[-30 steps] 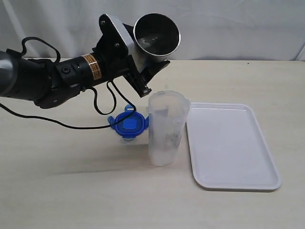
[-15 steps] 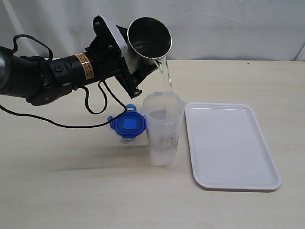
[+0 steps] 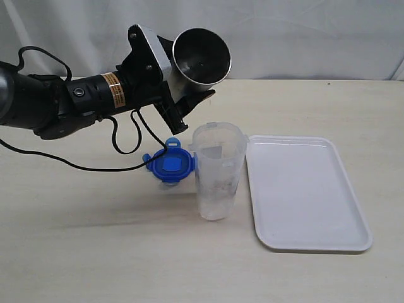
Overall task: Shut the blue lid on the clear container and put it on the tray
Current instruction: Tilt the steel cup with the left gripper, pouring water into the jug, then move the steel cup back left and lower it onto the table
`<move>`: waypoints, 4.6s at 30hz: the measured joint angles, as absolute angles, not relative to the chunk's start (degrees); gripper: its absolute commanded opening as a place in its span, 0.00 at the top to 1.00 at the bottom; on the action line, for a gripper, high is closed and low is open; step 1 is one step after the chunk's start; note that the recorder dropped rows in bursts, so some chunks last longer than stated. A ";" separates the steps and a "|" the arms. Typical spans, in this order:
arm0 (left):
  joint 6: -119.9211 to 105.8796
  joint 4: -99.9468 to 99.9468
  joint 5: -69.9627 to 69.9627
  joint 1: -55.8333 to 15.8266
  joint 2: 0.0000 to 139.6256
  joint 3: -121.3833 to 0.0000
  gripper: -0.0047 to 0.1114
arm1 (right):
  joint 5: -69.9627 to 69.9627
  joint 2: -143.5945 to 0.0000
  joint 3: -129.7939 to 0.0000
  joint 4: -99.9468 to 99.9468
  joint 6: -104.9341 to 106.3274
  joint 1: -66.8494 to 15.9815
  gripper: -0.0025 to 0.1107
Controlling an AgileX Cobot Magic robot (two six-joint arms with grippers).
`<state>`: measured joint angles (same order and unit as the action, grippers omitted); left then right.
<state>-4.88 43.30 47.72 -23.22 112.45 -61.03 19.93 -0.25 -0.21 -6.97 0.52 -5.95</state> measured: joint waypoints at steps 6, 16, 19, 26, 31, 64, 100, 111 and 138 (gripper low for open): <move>-6.80 43.30 47.72 -23.22 112.45 -61.03 0.96 | 19.93 -0.25 -0.21 -6.97 0.52 -5.95 0.94; -11.68 47.43 47.72 -23.22 112.45 -61.03 0.96 | 19.93 -0.25 -0.21 -6.97 0.52 -5.95 0.94; -12.24 47.66 47.83 -23.22 112.45 -61.03 0.96 | 19.93 -0.25 -0.21 -6.97 0.52 -5.95 0.94; -16.55 47.75 47.83 -23.22 112.45 -61.03 0.96 | 19.93 -0.25 -0.21 -6.97 0.52 -5.95 0.94; -19.40 47.89 47.83 -23.22 112.45 -61.03 0.96 | 19.93 -0.25 -0.21 -6.97 0.52 -5.95 0.94; -25.55 47.89 47.86 -23.22 112.45 -61.03 0.96 | 19.93 -0.25 -0.21 -6.97 0.52 -5.95 0.94; 19.15 29.35 44.20 -9.05 120.92 -68.20 0.96 | 19.93 -0.25 -0.21 -6.97 0.52 -5.95 0.94; 19.37 28.77 44.48 -8.00 129.67 -77.61 0.96 | 19.93 -0.25 -0.21 -6.97 0.52 -5.95 0.94; 23.48 23.56 45.05 -7.98 141.70 -84.33 0.93 | 19.93 -0.25 -0.21 -6.97 0.52 -5.95 0.94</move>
